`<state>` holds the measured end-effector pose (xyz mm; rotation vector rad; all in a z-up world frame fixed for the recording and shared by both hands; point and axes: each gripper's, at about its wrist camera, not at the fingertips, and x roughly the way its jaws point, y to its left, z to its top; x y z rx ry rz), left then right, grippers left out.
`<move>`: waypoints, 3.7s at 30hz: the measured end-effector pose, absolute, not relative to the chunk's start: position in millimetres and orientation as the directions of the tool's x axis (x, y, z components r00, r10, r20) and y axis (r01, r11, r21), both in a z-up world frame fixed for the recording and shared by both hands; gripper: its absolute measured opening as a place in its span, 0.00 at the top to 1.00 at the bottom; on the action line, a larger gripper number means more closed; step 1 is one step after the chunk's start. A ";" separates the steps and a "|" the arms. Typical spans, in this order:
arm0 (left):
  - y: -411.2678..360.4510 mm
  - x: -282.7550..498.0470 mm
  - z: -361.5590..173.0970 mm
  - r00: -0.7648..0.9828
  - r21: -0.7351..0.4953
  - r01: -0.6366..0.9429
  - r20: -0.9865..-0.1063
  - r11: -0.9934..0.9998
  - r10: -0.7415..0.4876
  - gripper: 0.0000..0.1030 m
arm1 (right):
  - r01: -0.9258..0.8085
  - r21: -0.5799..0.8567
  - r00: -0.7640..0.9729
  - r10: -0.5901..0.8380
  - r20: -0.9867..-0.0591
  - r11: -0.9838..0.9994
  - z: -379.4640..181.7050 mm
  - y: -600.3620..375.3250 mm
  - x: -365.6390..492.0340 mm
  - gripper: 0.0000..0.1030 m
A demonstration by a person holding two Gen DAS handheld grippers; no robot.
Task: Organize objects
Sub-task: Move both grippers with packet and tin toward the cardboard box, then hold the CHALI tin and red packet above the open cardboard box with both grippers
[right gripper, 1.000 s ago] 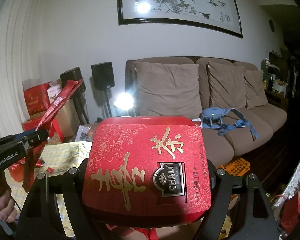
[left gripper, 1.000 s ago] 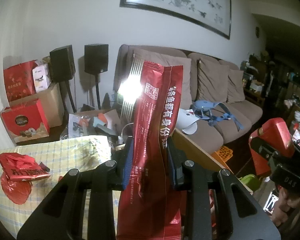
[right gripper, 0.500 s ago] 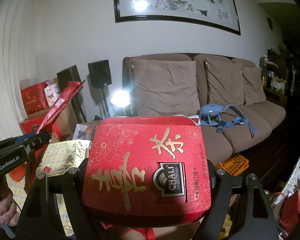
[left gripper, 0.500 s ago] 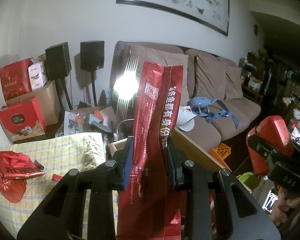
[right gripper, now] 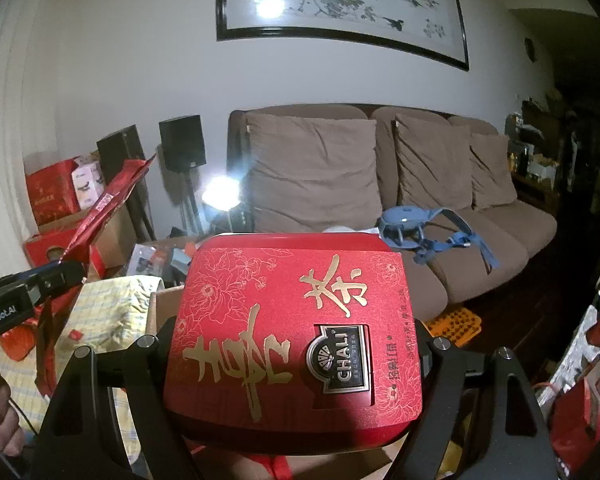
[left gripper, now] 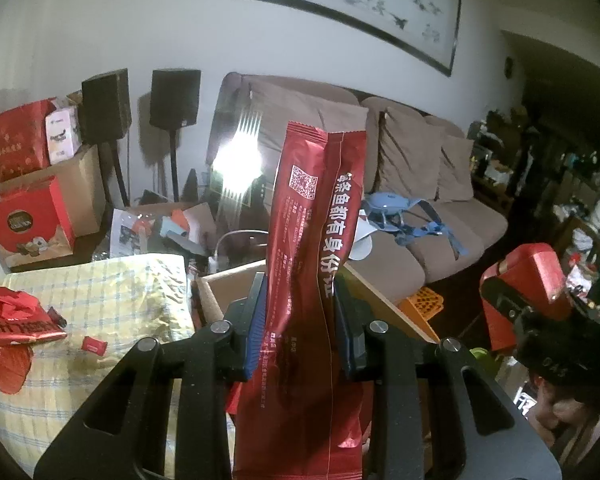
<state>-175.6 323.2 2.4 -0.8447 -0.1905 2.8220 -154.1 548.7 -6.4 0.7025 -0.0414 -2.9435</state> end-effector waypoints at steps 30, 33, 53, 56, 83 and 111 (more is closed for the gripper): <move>343.0 -180.7 0.9 -0.789 -0.190 -0.192 -0.553 -0.963 0.267 0.72 | 0.045 0.085 -0.884 -0.080 -0.461 -0.995 -7.6 577.4 -156.2 0.20; 343.5 -181.2 0.9 -0.789 -0.190 -0.193 -0.554 -0.963 0.267 0.72 | 0.046 0.084 -0.881 -0.080 -0.465 -0.995 -7.7 577.8 -156.6 0.20; 338.7 -184.2 -2.6 -0.786 -0.241 -0.180 -0.548 -0.954 0.286 0.72 | 0.022 0.088 -0.827 -0.068 -0.559 -0.996 -26.4 585.9 -169.5 0.20; 336.4 -187.3 -4.7 -0.783 -0.263 -0.168 -0.549 -0.950 0.291 0.72 | 0.024 0.085 -0.815 -0.068 -0.575 -0.996 -31.7 584.4 -172.9 0.20; 334.8 -209.9 -33.9 -0.747 -0.243 -0.149 -0.608 -0.958 0.270 0.72 | 0.053 0.057 -0.744 -0.078 -0.664 -0.997 -59.2 577.3 -190.1 0.20; 320.3 -224.2 -57.0 -0.723 -0.251 -0.113 -0.643 -0.961 0.253 0.72 | 0.092 0.005 -0.724 -0.070 -0.686 -0.996 -71.5 566.9 -196.6 0.20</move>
